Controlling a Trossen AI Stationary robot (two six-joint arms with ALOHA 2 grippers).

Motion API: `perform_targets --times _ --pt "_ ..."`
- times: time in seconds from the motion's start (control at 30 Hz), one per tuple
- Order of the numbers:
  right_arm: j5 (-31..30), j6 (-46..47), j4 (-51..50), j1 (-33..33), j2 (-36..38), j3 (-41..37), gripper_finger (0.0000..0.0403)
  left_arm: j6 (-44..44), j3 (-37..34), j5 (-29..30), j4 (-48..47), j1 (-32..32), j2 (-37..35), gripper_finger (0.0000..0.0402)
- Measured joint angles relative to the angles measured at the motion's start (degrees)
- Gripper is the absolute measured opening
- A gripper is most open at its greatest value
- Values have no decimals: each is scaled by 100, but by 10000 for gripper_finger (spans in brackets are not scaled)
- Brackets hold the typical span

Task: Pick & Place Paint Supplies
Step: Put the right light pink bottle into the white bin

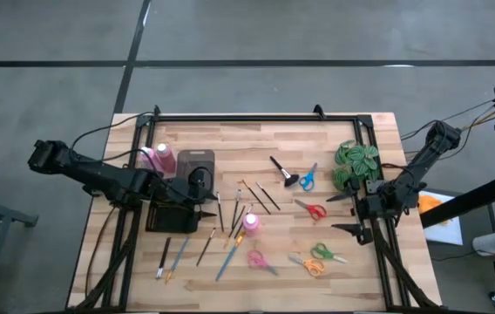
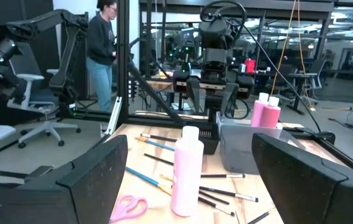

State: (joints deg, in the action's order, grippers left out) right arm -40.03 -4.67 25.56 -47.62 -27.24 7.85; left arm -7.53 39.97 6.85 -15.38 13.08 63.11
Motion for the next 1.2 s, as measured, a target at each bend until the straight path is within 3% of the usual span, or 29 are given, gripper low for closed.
perform_targets --times 1.03,1.1,1.2 --pt "-4 1 -4 1 -7 27 341 -9 0 2 13 0 0 245" --pt "-4 9 -7 0 -7 27 341 -377 -2 -2 143 0 0 245" --pt "-4 7 -4 0 -7 27 341 -1663 0 0 305 0 -2 245"
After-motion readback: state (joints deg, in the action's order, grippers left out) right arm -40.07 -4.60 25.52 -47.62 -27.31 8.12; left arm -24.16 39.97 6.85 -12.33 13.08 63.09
